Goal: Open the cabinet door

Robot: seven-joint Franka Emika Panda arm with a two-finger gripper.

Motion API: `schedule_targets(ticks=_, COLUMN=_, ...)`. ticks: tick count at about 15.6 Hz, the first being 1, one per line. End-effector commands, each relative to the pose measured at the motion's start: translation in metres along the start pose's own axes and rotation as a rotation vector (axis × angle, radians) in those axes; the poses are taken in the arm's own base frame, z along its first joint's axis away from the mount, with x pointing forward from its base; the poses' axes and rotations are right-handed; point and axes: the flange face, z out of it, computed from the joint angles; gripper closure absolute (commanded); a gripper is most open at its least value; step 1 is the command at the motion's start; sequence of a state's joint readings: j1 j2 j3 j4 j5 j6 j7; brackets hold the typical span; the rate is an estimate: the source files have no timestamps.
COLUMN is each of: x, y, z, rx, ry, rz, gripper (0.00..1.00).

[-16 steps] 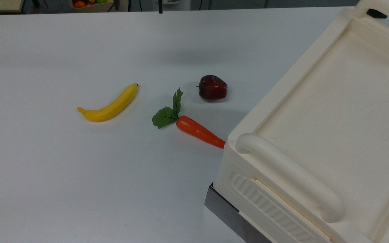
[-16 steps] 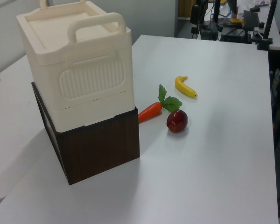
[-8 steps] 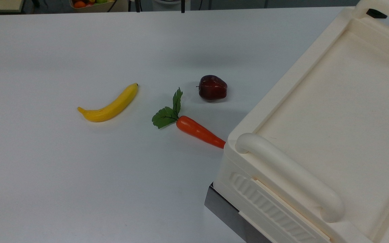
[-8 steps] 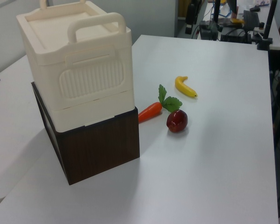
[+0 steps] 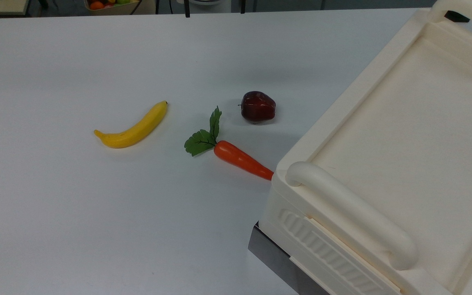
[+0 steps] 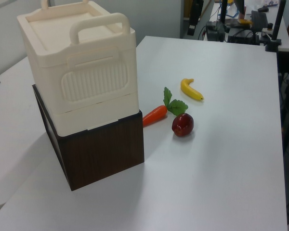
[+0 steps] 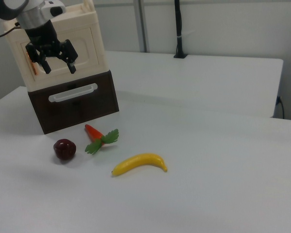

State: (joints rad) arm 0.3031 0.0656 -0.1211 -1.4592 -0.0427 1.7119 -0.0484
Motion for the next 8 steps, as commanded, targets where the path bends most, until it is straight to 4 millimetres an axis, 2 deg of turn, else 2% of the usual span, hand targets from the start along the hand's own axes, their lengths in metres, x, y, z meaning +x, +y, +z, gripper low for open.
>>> schedule_targets(ticks=1, x=0.010, y=-0.014, z=0.000, rx=0.013, ry=0.066, rz=-0.083, gripper=0.00)
schedule_targets(ticks=3, x=0.015, y=-0.025, z=0.002, rx=0.012, ry=0.088, rz=-0.153, gripper=0.00)
schedule_targets(ticks=8, x=0.033, y=-0.032, z=0.013, rx=0.029, ry=0.178, rz=-0.294, gripper=0.00)
